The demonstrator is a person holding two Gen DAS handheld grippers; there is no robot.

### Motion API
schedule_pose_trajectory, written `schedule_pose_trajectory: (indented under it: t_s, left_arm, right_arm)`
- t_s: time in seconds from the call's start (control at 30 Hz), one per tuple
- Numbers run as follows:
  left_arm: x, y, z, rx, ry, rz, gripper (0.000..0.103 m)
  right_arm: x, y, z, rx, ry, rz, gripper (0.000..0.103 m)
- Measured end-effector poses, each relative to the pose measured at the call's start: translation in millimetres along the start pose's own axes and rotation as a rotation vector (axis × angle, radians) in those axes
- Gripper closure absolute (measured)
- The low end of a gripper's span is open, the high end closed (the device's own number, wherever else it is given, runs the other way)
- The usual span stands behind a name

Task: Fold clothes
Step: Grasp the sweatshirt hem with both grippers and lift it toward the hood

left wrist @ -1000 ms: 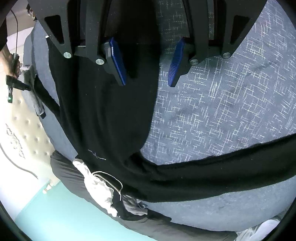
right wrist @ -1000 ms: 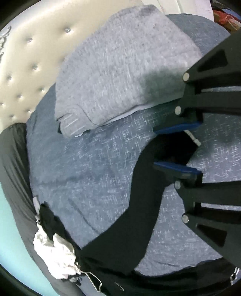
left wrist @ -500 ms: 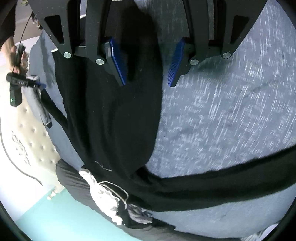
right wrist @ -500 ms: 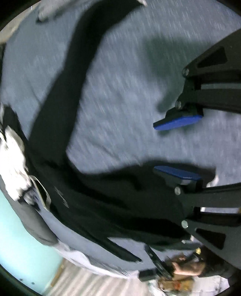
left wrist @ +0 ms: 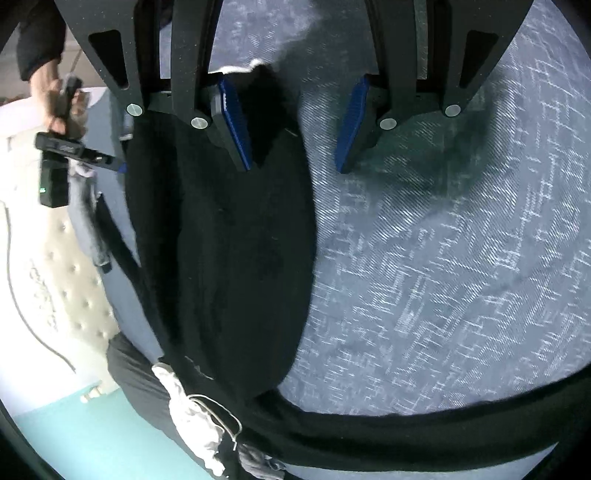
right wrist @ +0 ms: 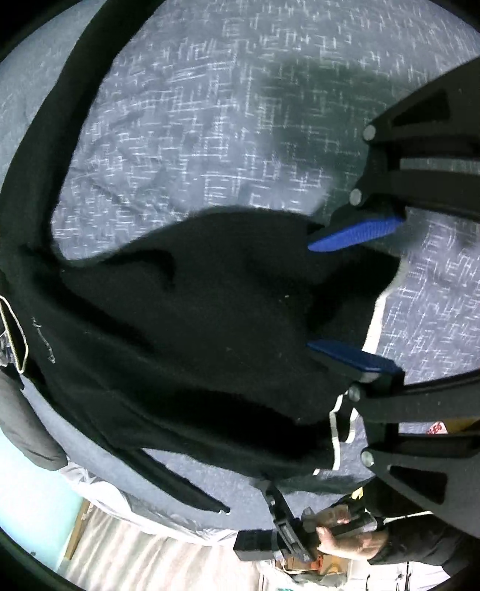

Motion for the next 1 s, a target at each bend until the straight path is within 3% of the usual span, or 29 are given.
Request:
schedule_pose_trajectory:
  t_s: [0.23, 0.43, 0.73, 0.77, 0.8, 0.9, 1.0]
  left_arm:
    - [-14, 8, 9, -0.023, -0.036, 0.014, 0.052]
    - [-24, 9, 7, -0.031, -0.061, 0.017, 0.052]
    - [-26, 15, 14, -0.073, -0.075, 0.028, 0.054]
    - [-26, 17, 14, -0.078, -0.074, 0.037, 0.054]
    - [-26, 18, 14, -0.080, -0.070, 0.044, 0.057]
    - [-22, 19, 10, -0.079, -0.060, 0.055, 0.088]
    - [-22, 24, -2, -0.080, -0.038, 0.090, 0.093]
  right_arm:
    - [0, 2, 9, 0.018, 0.008, 0.046, 0.052]
    - [-5, 4, 4, -0.019, 0.003, 0.072, 0.052]
    - [-13, 3, 13, 0.030, -0.003, 0.089, 0.053]
    - [-14, 2, 12, 0.033, 0.001, 0.082, 0.056]
    - [-15, 0, 12, 0.034, 0.005, 0.074, 0.066]
    - [-15, -9, 11, 0.020, 0.019, 0.049, 0.090]
    - [-15, -18, 4, 0.008, 0.048, 0.022, 0.097]
Point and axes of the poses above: each gripper's, at about its wrist camera, not at the fingertips, and z roughly the way its jaws point, y to its right, x to its top, the point moved 4 cm from there along z, roughly the way its jaws point, and after that the axes turned 13 degrees about -y, right-handed, at the moved point
